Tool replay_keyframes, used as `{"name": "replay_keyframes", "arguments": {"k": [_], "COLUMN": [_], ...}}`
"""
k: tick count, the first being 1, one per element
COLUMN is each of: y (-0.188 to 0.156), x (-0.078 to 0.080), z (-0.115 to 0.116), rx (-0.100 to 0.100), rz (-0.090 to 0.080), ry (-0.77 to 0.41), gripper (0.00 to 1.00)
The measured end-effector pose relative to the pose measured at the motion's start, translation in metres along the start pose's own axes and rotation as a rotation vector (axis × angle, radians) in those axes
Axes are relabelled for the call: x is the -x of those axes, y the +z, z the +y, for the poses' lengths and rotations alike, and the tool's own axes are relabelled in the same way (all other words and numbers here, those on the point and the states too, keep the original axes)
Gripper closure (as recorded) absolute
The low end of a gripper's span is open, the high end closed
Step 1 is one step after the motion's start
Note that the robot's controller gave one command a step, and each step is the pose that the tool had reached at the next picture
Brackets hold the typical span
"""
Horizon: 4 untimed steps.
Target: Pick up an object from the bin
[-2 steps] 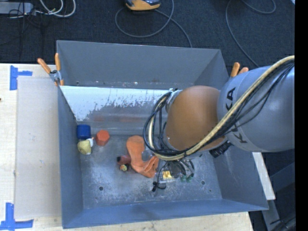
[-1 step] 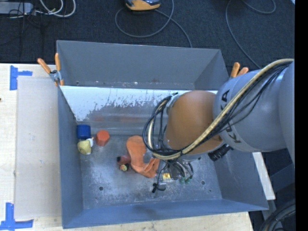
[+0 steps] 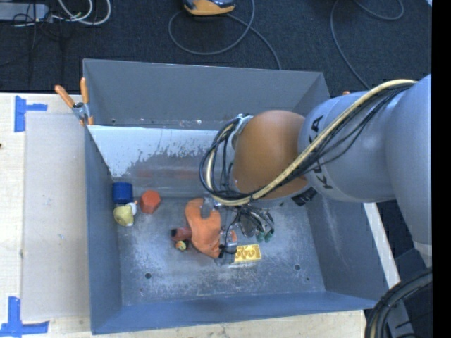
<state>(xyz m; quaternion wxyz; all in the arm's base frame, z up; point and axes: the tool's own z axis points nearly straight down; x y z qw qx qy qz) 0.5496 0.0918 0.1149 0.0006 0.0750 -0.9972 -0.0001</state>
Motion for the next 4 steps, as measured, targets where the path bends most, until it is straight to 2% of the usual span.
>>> {"name": "replay_keyframes", "arguments": {"k": [1, 2, 3, 4], "y": [0.018, 0.045, 0.045, -0.155], "x": [0.019, -0.030, -0.030, -0.029], "z": [-0.004, -0.005, -0.005, -0.012], "rx": [0.000, 0.001, 0.001, 0.000], "rz": [-0.001, 0.003, 0.003, -0.006], "ry": [-0.051, -0.178, -0.177, -0.183], "gripper": [0.00, 1.00, 1.00, 1.00]}}
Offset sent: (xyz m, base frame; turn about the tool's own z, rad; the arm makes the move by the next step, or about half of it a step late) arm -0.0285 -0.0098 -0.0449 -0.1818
